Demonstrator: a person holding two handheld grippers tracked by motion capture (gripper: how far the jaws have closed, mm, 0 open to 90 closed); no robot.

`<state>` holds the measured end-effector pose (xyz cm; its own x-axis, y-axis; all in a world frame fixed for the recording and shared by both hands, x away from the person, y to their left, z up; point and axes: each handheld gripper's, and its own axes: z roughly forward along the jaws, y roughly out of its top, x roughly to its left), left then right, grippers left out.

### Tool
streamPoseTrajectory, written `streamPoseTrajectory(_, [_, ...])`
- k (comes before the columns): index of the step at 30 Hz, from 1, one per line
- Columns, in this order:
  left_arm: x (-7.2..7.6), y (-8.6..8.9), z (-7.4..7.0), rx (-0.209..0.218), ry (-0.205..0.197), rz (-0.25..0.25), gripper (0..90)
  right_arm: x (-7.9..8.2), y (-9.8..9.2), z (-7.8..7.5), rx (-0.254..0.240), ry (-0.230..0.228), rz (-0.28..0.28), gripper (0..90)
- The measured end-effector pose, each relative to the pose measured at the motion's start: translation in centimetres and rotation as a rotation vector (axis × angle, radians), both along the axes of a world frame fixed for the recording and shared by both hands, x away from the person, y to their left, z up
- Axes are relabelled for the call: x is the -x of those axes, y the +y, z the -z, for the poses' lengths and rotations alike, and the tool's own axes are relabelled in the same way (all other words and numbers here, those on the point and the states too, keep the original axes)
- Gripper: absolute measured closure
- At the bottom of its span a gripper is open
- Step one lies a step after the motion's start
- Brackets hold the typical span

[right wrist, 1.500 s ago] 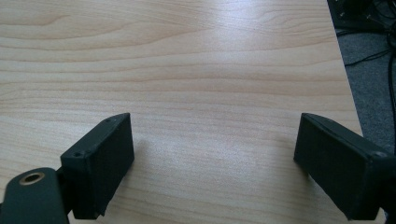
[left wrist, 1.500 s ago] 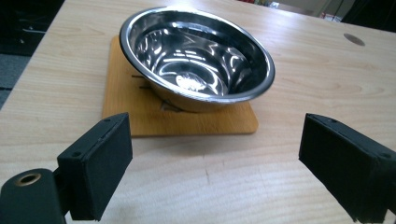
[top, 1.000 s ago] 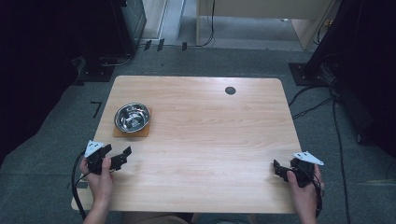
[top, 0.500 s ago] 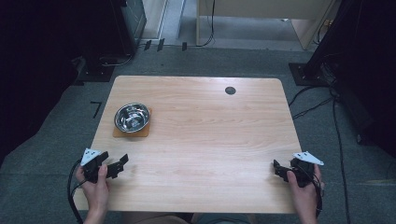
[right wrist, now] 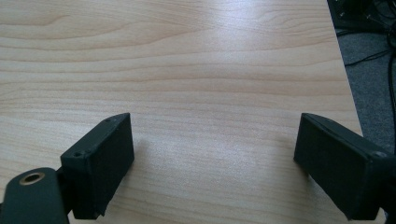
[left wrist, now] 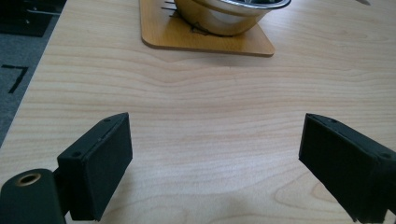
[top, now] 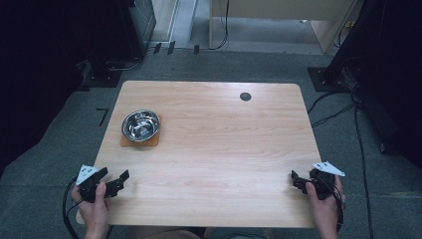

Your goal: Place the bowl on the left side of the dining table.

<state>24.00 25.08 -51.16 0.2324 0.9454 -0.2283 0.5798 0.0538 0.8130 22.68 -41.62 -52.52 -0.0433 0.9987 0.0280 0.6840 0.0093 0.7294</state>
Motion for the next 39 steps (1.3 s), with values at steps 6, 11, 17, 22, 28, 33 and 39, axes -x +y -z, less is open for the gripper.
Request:
streamPoseTrajectory(6, [0.7,0.4,0.0,-0.034,0.002,0.009,9.6,0.0,0.0,0.0,0.0,0.0,0.0,11.4])
streamPoseTrajectory(11, [1.2,1.2,0.2,-0.022,0.012,0.002,9.6,0.0,0.0,0.0,0.0,0.0,0.0,11.4])
streamPoseTrajectory(17, [1.7,2.3,0.3,-0.03,0.016,-0.005,9.6,0.0,0.0,0.0,0.0,0.0,0.0,11.4])
streamPoseTrajectory(22, [2.0,3.1,0.4,-0.037,0.022,-0.011,9.6,0.0,0.0,0.0,0.0,0.0,0.0,11.4])
streamPoseTrajectory(28, [1.8,3.1,0.8,-0.029,0.056,0.014,9.6,0.0,0.0,0.0,0.0,0.0,0.0,11.4])
streamPoseTrajectory(33, [1.8,2.2,0.9,-0.103,0.066,0.034,9.6,0.0,0.0,0.0,0.0,0.0,0.0,11.4])
streamPoseTrajectory(39, [1.8,1.5,0.9,-0.182,0.071,0.043,9.7,0.0,0.0,0.0,0.0,0.0,0.0,11.4])
